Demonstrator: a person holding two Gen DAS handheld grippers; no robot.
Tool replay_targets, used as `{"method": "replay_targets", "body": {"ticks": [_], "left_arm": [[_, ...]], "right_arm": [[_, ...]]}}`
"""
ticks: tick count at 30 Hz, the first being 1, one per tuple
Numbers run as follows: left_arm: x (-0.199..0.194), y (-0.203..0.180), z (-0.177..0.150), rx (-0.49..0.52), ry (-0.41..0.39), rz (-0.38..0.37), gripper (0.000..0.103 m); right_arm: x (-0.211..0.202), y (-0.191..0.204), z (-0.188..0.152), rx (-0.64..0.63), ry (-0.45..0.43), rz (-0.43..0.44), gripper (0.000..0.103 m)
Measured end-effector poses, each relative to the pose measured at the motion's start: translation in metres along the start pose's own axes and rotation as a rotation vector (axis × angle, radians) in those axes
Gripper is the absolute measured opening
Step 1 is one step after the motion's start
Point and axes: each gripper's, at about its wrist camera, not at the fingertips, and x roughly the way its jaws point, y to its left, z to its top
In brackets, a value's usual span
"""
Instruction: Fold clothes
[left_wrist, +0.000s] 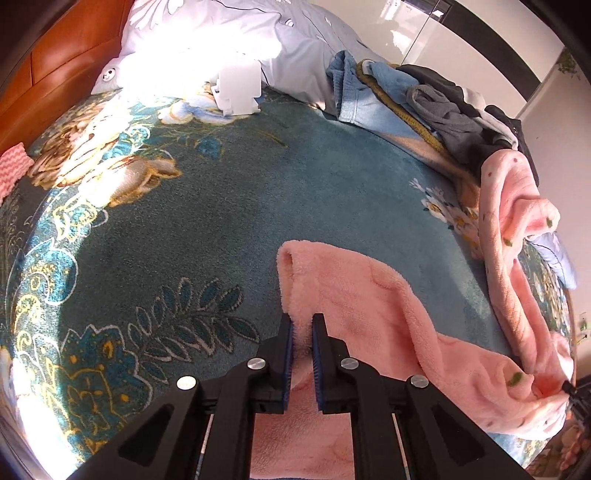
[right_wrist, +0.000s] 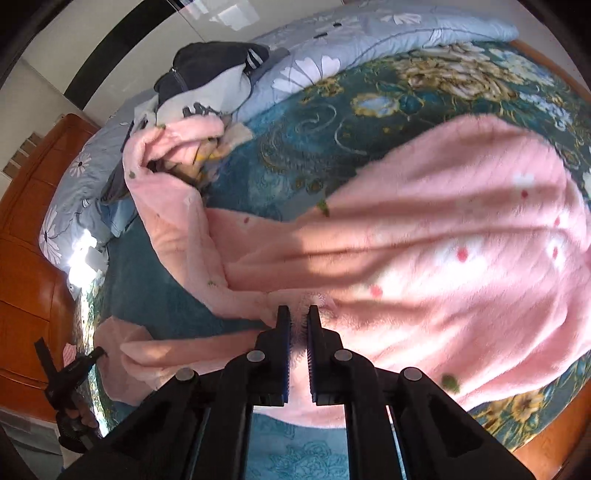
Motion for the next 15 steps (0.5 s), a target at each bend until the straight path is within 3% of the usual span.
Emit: {"method": "replay_targets", "body": {"ticks": [5,7,10,15], "left_arm": [[0.016,0.002,0.013,-0.010,-0.003,0.005,0.010],[0.017,0.004,0.013,-0.022,-0.001,0.005,0.010],[0.019,0.008,0.014,-0.039,0.001,0.006,0.010],[0.021,0.014,0.014,-0.068,0.006,0.007,0.014]], "right_arm": [[-0.014,0.029,0.075,-0.048,-0.128,-0.033,0.007],[-0.002,0.037,0.098,-0.045,-0.133,-0.042,0.007],[0.028,0.040,0.119,-0.033,-0.122,-0.091,0.007],[0.068,0.029,0.112,0.003,-0.043,-0.120,0.008]]}}
